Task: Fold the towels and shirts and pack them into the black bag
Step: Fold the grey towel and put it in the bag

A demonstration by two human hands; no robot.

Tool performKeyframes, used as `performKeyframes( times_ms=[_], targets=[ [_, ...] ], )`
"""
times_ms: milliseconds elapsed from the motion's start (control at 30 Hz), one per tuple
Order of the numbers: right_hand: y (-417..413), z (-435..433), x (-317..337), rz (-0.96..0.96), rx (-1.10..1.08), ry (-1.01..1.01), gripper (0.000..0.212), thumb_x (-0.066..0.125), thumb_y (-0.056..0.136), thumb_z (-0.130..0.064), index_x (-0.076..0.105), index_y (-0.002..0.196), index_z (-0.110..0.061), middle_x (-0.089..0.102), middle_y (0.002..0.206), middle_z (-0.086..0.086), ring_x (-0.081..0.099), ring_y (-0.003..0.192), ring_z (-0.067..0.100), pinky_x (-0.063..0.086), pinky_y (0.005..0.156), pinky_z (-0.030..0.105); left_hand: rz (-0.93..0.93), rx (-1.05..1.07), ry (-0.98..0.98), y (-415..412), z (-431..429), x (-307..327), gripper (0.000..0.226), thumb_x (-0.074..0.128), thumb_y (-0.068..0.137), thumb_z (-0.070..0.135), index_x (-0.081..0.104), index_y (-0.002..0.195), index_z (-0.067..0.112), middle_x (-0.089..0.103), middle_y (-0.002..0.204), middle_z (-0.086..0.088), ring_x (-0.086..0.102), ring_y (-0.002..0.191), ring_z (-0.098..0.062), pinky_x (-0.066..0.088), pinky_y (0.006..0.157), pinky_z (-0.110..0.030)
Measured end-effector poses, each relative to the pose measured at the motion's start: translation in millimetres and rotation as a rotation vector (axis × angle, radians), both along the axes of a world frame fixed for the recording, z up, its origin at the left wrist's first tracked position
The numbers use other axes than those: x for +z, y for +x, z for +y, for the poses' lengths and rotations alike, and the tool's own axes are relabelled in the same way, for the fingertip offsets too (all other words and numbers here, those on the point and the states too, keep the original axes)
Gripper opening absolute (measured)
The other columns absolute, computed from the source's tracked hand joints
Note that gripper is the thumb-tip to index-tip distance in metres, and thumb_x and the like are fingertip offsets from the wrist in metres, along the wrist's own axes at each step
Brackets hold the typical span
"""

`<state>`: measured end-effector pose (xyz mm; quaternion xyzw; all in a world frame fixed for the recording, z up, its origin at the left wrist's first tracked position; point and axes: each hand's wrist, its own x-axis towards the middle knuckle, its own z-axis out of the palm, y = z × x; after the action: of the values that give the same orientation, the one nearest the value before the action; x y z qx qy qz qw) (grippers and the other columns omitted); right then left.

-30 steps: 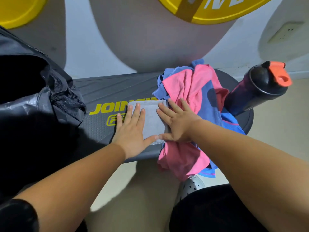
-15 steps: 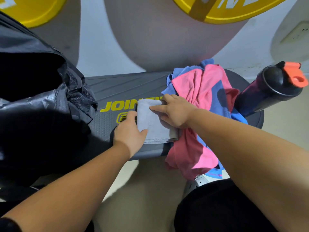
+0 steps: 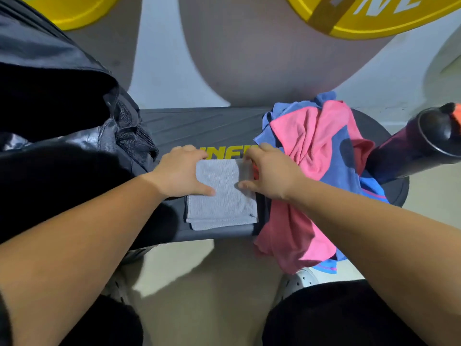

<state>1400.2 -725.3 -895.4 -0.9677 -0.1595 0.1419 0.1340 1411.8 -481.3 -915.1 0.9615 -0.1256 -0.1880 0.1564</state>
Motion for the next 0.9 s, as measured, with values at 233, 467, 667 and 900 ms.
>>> performKeyframes(
  times_ms=[233, 467, 667, 900],
  targets=[
    [27.2, 4.7, -29.4, 0.098, 0.1, -0.052, 0.12, 0.08, 0.06, -0.065, 0.019, 0.157, -0.029, 0.043, 0.151, 0.001, 0.038, 0.134, 0.033, 0.034, 0.108, 0.055, -0.1, -0.125, 0.253, 1.8, -19.4, 12.4, 0.066, 0.077, 0.054, 0.075, 0.057, 0.092, 0.026, 0.053, 0.091, 0.004, 0.051, 0.099, -0.026, 0.041, 0.085, -0.04],
    [32.3, 14.7, -10.1, -0.008, 0.127, -0.041, 0.038, 0.082, 0.067, -0.035, 0.066, 0.096, -0.015, 0.051, 0.088, 0.002, 0.059, 0.089, 0.03, 0.043, 0.069, 0.035, -0.256, -0.109, 0.192, 6.8, -27.7, 18.0, 0.043, 0.076, 0.075, 0.047, 0.041, 0.069, 0.022, 0.044, 0.07, 0.007, 0.052, 0.079, -0.026, 0.028, 0.068, -0.033],
    [25.2, -7.5, 9.1, -0.119, 0.155, 0.123, 0.071, 0.08, 0.068, -0.043, 0.059, 0.129, -0.013, 0.055, 0.113, 0.008, 0.056, 0.102, 0.027, 0.048, 0.091, 0.038, -0.368, -0.029, 0.001, -1.5, -27.1, 13.4, 0.035, 0.071, 0.08, 0.042, 0.054, 0.103, 0.02, 0.06, 0.093, 0.0, 0.056, 0.09, -0.029, 0.038, 0.072, -0.037],
    [-15.3, -22.4, 17.3, -0.151, 0.326, 0.197, 0.056, 0.07, 0.082, -0.041, 0.064, 0.128, -0.01, 0.064, 0.127, 0.007, 0.061, 0.113, 0.026, 0.05, 0.095, 0.036, -0.447, -0.096, -0.178, -41.1, -5.7, -11.7, 0.044, 0.045, 0.091, 0.053, 0.068, 0.096, 0.016, 0.069, 0.111, -0.004, 0.059, 0.102, -0.033, 0.048, 0.092, -0.048]
  ],
)
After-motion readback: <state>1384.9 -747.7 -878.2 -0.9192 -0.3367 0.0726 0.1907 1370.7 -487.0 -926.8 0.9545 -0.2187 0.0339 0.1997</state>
